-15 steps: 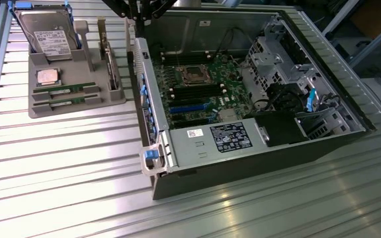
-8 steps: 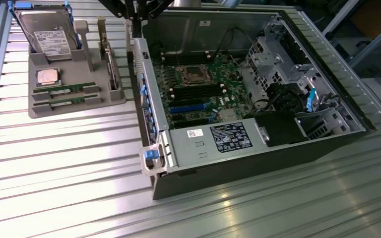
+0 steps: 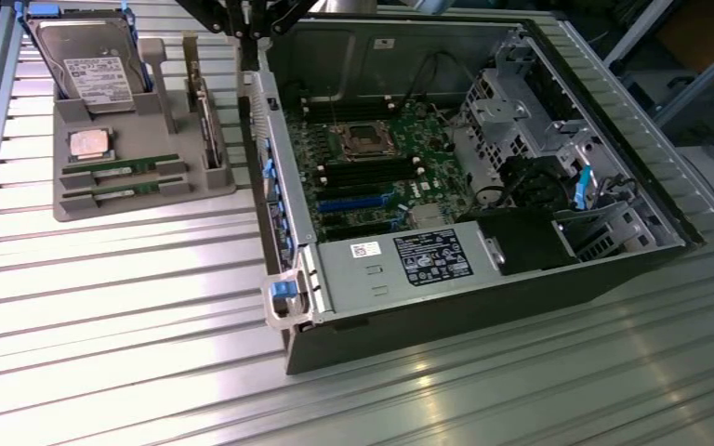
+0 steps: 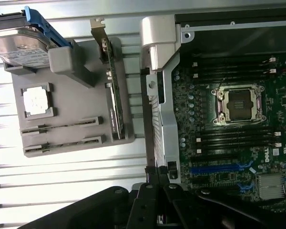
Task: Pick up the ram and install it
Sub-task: 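Reach for the ram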
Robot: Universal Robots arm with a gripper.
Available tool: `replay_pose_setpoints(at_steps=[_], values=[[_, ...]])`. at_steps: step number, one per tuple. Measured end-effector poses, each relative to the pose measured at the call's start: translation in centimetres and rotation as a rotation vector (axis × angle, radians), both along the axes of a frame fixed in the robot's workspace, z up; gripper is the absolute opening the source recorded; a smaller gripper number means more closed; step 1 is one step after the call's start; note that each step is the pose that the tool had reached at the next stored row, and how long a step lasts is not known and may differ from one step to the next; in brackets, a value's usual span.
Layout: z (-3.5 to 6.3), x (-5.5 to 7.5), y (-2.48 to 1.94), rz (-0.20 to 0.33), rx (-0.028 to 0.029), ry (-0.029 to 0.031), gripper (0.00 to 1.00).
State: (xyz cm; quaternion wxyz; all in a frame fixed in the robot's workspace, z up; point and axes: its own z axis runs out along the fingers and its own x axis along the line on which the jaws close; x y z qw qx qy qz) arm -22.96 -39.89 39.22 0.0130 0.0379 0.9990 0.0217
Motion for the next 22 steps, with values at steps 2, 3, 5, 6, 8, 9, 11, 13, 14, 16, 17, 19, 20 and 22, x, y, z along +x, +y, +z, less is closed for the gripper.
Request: replay_pose_setpoints(at_steps=[2, 3, 5, 6, 8, 9, 11, 13, 14, 16, 17, 19, 20, 22], values=[[0.00, -0.1, 0.00, 0.000, 0.0000, -0.0001, 0.11], [-0.01, -0.2, 0.00, 0.000, 0.0001, 0.0000, 0.11], [-0.01, -0.4, 0.00, 0.000, 0.0000, 0.0000, 0.11], [-0.01, -0.4, 0.00, 0.000, 0.0000, -0.0001, 0.11], [-0.01, -0.5, 0.00, 0.000, 0.0000, -0.0001, 0.11], [-0.01, -0.6, 0.00, 0.000, 0.0000, -0.0001, 0.11], [-0.01, -0.7, 0.00, 0.000, 0.0000, 0.0000, 0.11], [-0.01, -0.8, 0.00, 0.000, 0.0001, -0.0001, 0.11], [-0.02, -0.9, 0.00, 0.000, 0.0001, -0.0001, 0.11], [-0.01, -1.1, 0.00, 0.000, 0.0000, 0.0000, 0.11], [-0.02, -1.3, 0.00, 0.000, 0.0001, -0.0001, 0.11], [-0.01, -1.5, 0.00, 0.000, 0.0001, -0.0001, 0.11], [-0.01, -1.7, 0.00, 0.000, 0.0000, -0.0001, 0.11], [-0.01, -1.8, 0.00, 0.000, 0.0001, -0.0001, 0.11]])
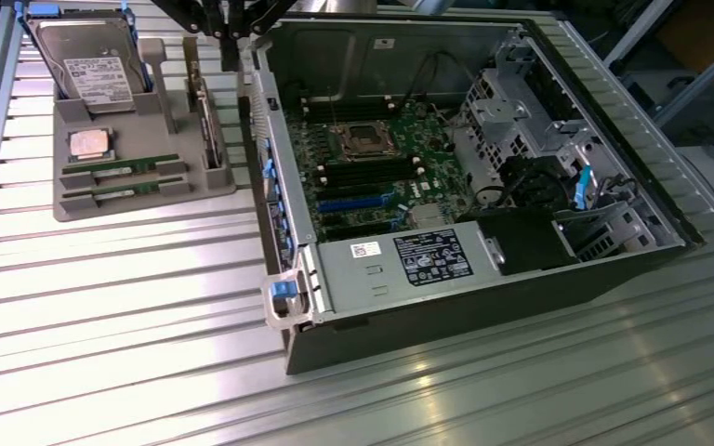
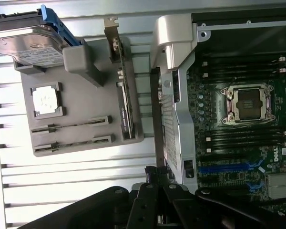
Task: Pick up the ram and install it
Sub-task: 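Reach for the ram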
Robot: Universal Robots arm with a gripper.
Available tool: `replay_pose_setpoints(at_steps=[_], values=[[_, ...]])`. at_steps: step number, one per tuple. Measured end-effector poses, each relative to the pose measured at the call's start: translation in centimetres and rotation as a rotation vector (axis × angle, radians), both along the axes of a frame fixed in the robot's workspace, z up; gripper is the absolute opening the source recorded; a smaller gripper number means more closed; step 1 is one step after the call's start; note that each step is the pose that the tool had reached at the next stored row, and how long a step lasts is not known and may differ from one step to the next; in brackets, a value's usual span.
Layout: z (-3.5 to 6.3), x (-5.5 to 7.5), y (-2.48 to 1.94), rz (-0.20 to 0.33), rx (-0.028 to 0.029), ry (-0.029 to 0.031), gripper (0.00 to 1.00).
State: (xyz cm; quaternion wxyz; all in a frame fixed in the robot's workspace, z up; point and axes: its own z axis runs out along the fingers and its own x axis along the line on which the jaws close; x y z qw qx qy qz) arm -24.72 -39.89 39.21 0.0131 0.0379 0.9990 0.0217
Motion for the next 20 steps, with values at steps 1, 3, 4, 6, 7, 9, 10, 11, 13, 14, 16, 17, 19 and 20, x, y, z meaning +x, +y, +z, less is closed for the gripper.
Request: replay_pose_setpoints(at_steps=[1, 3, 4, 6, 7, 9, 10, 11, 13, 14, 16, 17, 19, 20], values=[[0.00, -0.1, 0.00, 0.000, 0.0000, 0.0000, 0.11], [0.00, -0.2, 0.00, 0.000, -0.0001, 0.0000, 0.11], [0.00, -0.3, 0.00, 0.000, 0.0000, 0.0000, 0.11], [0.00, -0.4, 0.00, 0.000, -0.0001, 0.0000, 0.11], [0.00, -0.5, 0.00, 0.000, 0.0000, 0.0000, 0.11], [0.00, -0.7, 0.00, 0.000, -0.0001, 0.0000, 0.11], [0.00, -0.8, 0.00, 0.000, 0.0000, 0.0000, 0.11], [0.00, -0.8, 0.00, 0.000, 0.0000, 0.0000, 0.11], [0.00, -0.9, 0.00, 0.000, 0.0000, 0.0000, 0.11], [0.00, -1.0, 0.00, 0.000, 0.0000, 0.0000, 0.11], [0.00, -1.1, 0.00, 0.000, 0.0000, 0.0000, 0.11], [0.00, -1.3, 0.00, 0.000, -0.0001, 0.0000, 0.11], [0.00, -1.5, 0.00, 0.000, 0.0000, 0.0000, 0.11], [0.00, -1.6, 0.00, 0.000, 0.0000, 0.0000, 0.11]])
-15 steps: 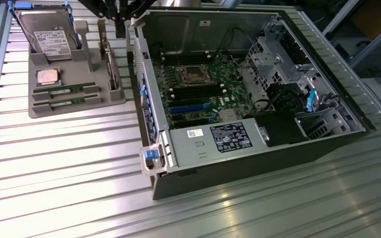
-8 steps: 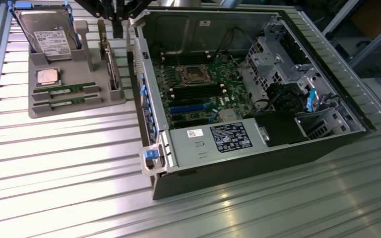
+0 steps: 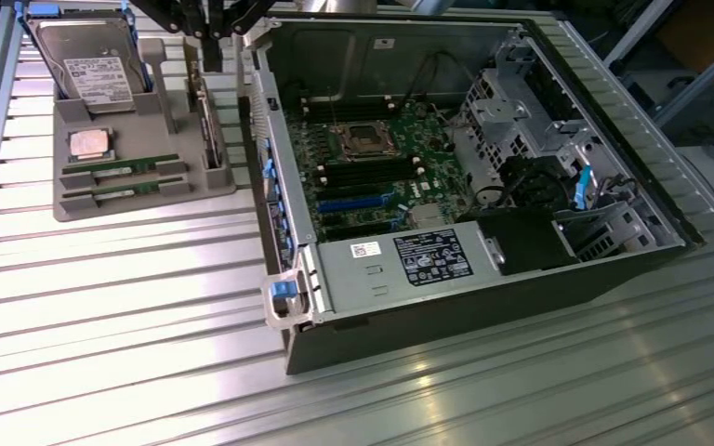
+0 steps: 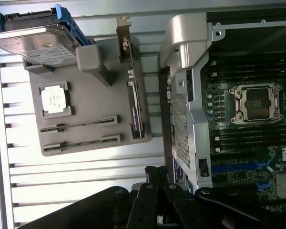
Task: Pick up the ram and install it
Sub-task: 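Reach for the ram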
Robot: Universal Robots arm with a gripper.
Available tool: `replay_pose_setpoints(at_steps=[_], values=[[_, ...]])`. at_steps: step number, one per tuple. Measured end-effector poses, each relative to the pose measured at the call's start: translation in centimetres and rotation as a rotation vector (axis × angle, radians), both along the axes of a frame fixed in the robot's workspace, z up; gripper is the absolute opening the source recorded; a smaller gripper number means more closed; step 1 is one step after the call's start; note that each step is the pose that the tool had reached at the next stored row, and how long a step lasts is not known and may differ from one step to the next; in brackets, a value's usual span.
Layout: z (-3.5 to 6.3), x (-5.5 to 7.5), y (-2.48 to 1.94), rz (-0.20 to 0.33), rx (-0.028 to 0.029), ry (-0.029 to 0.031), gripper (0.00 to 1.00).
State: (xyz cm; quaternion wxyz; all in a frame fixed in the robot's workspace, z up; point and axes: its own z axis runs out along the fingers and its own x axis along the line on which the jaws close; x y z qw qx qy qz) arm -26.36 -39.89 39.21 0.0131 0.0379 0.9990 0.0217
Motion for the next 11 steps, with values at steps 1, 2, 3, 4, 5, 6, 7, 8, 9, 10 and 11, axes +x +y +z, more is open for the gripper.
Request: replay_pose_setpoints(at_steps=[1, 2, 3, 4, 5, 6, 7, 8, 9, 10, 11], values=[[0.00, -0.1, 0.00, 0.000, 0.0000, 0.0001, 0.11], [0.00, -0.4, 0.00, 0.000, 0.0000, 0.0000, 0.11], [0.00, -0.6, 0.00, 0.000, 0.0000, 0.0001, 0.11], [0.00, -0.7, 0.00, 0.000, 0.0000, 0.0000, 0.11], [0.00, -0.9, 0.00, 0.000, 0.0000, 0.0000, 0.11], [0.00, -1.1, 0.00, 0.000, 0.0000, 0.0000, 0.11], [0.00, -1.2, 0.00, 0.000, 0.0000, 0.0001, 0.11], [0.00, -1.4, 0.00, 0.000, 0.0000, 0.0001, 0.11], [0.00, -1.5, 0.00, 0.000, 0.0000, 0.0000, 0.11], [0.00, -1.7, 0.00, 0.000, 0.0000, 0.0001, 0.11], [0.00, -1.7, 0.00, 0.000, 0.0000, 0.0000, 0.11]])
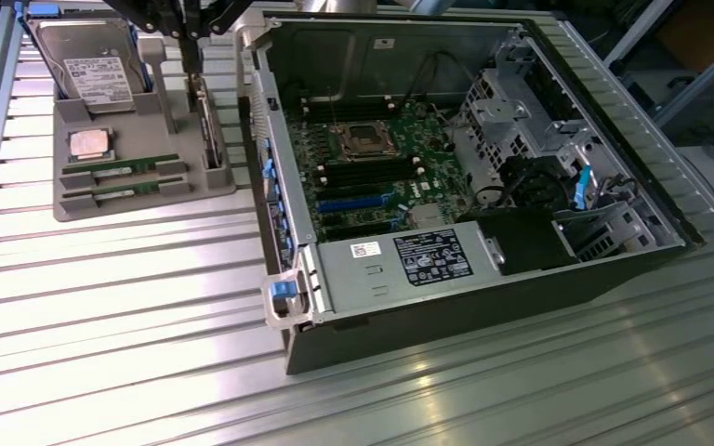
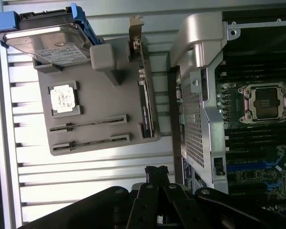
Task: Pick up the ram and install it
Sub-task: 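Reach for the ram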
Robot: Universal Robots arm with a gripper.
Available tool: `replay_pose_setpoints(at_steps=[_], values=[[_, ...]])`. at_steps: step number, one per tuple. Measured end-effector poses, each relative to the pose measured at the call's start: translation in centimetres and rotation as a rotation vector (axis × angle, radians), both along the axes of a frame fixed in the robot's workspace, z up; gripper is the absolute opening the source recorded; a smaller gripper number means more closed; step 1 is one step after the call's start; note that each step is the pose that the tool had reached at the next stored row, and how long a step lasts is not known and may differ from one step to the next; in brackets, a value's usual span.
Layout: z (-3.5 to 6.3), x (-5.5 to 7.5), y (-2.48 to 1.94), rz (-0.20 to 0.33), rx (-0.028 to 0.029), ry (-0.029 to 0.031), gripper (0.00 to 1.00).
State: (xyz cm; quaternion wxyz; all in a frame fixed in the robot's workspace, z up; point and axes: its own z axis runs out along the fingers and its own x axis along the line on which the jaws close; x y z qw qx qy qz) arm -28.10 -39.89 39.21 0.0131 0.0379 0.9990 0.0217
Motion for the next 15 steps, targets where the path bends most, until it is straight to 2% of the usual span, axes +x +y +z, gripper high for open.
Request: replay_pose_setpoints(at_steps=[15], values=[[0.00, -1.8, 0.00, 0.000, 0.0000, 0.0000, 0.11]])
